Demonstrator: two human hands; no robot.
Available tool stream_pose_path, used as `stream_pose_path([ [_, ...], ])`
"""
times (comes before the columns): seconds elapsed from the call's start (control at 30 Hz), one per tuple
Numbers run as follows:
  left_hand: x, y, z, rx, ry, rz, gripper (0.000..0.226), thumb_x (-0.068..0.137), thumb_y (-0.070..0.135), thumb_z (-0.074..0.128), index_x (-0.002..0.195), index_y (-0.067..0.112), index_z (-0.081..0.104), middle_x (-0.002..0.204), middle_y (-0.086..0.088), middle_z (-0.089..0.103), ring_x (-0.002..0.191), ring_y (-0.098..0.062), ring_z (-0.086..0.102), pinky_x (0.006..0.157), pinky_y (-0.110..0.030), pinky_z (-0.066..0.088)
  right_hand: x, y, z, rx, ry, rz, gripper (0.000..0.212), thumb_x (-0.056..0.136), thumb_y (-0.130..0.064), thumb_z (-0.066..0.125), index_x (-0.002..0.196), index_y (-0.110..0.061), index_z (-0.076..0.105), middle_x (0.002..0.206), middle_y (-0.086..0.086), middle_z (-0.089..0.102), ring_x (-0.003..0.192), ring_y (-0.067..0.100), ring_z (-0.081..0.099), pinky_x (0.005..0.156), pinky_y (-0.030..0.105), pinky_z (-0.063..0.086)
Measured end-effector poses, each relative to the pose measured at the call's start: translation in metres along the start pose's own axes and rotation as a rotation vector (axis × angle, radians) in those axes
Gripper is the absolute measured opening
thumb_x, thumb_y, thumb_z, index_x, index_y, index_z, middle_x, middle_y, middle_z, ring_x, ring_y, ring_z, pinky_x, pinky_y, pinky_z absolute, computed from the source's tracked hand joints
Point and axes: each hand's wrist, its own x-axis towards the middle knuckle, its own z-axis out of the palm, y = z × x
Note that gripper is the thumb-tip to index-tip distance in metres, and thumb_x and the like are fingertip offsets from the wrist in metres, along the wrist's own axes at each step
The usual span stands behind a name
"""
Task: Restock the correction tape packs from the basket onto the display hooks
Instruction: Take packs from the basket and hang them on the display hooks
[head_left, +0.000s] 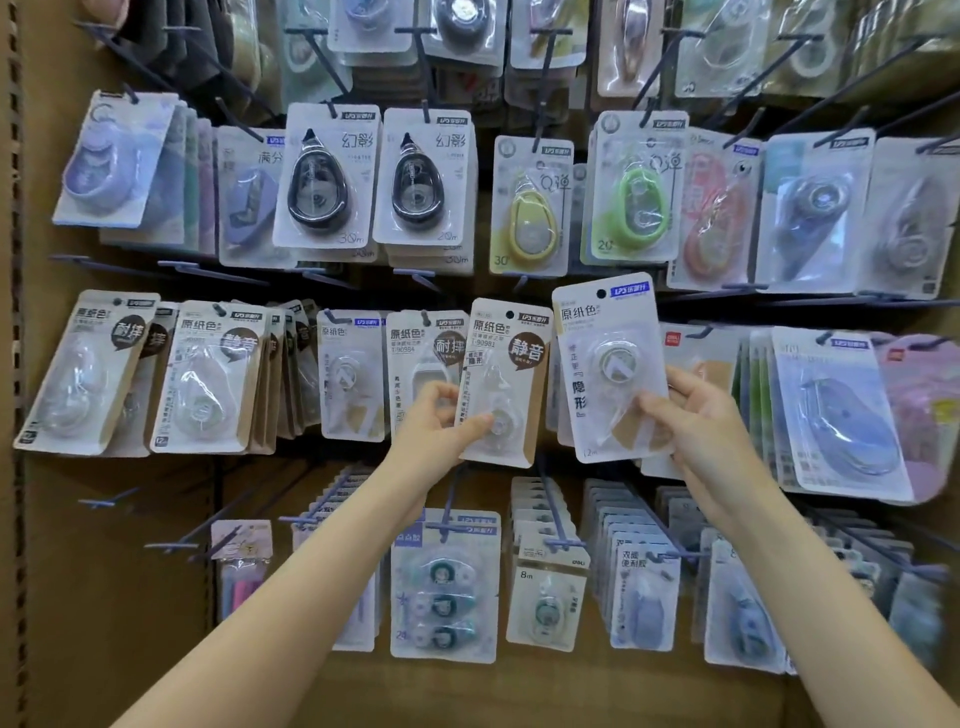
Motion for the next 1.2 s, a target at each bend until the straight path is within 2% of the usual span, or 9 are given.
stream_pose_path([
  [0.1,0.001,0.005,0.007,0.025,0.004,0.041,0.025,0.087,0.015,0.063,0.104,0.020,0.045,0.105,-0.001,0.067,0.098,-0.018,0.065,0.090,-0.041,0.052,-0.001,0.002,0.002,0.011,-0.012,0.014,0.026,0.094,-0.005,0.049,0.099,-0.027,0.063,0.096,-0.005,0.072,0.091,0.010,0.068,0.075,0.026,0.052],
  [0.23,0.003,0.005,0.014,0.061,0.016,0.057,0.024,0.087,0.018,0.064,0.098,0.024,0.044,0.109,-0.008,0.066,0.099,-0.020,0.065,0.090,-0.044,0.052,-0.002,0.004,0.006,0.028,-0.014,0.024,0.026,0.094,-0.005,0.049,0.100,-0.026,0.063,0.098,-0.004,0.072,0.092,0.011,0.068,0.076,0.028,0.052],
  [0.47,-0.003,-0.004,0.015,0.007,-0.042,-0.027,0.033,0.089,0.018,0.062,0.117,0.018,0.043,0.109,-0.007,0.067,0.101,-0.020,0.065,0.091,-0.048,0.051,-0.001,0.003,0.006,0.055,-0.027,0.029,0.025,0.094,-0.006,0.049,0.098,-0.027,0.062,0.097,-0.004,0.072,0.089,0.010,0.068,0.080,0.031,0.053],
  [0.6,-0.003,-0.005,0.015,0.052,-0.060,-0.007,0.027,0.091,0.019,0.059,0.113,0.026,0.045,0.110,-0.005,0.067,0.102,-0.021,0.064,0.094,-0.048,0.049,0.000,0.006,0.006,0.056,-0.014,0.039,0.026,0.094,-0.004,0.049,0.099,-0.026,0.062,0.096,-0.004,0.072,0.088,0.009,0.068,0.080,0.032,0.053],
  [0.77,-0.003,0.000,0.015,0.146,-0.023,0.085,0.024,0.090,0.018,0.059,0.101,0.034,0.045,0.111,-0.002,0.066,0.100,-0.017,0.064,0.092,-0.044,0.051,0.002,0.009,0.006,0.048,-0.016,0.055,0.025,0.094,-0.004,0.048,0.106,-0.021,0.062,0.105,0.002,0.071,0.099,0.017,0.066,0.088,0.037,0.052],
  [0.87,0.000,0.000,0.016,0.203,0.030,0.121,0.030,0.090,0.017,0.060,0.111,0.029,0.043,0.111,-0.001,0.065,0.101,-0.015,0.063,0.093,-0.042,0.050,0.002,0.010,0.007,0.042,-0.015,0.059,0.025,0.094,-0.004,0.048,0.109,-0.020,0.062,0.105,0.001,0.071,0.099,0.017,0.066,0.087,0.036,0.052],
  [1.03,0.005,-0.002,0.020,0.199,0.021,0.023,0.036,0.090,0.019,0.060,0.119,0.027,0.041,0.117,-0.002,0.062,0.105,-0.019,0.061,0.094,-0.045,0.049,0.002,0.011,0.005,0.035,-0.011,0.073,0.025,0.094,-0.005,0.049,0.111,-0.018,0.062,0.105,0.001,0.071,0.100,0.017,0.066,0.087,0.036,0.052],
  [1.13,0.008,0.000,0.023,0.298,0.033,0.052,0.041,0.091,0.019,0.058,0.127,0.021,0.039,0.120,-0.003,0.060,0.107,-0.019,0.059,0.094,-0.044,0.048,0.003,0.012,0.003,0.032,0.001,0.077,0.028,0.094,-0.005,0.049,0.117,-0.016,0.060,0.107,0.002,0.070,0.100,0.017,0.066,0.087,0.037,0.051],
  [1.2,0.008,0.002,0.025,0.393,0.054,0.091,0.043,0.092,0.019,0.056,0.131,0.017,0.037,0.124,-0.004,0.058,0.109,-0.020,0.057,0.096,-0.042,0.047,0.002,0.013,0.002,0.020,0.000,0.060,0.027,0.094,-0.004,0.048,0.113,-0.018,0.061,0.104,0.001,0.071,0.097,0.015,0.067,0.084,0.033,0.052],
])
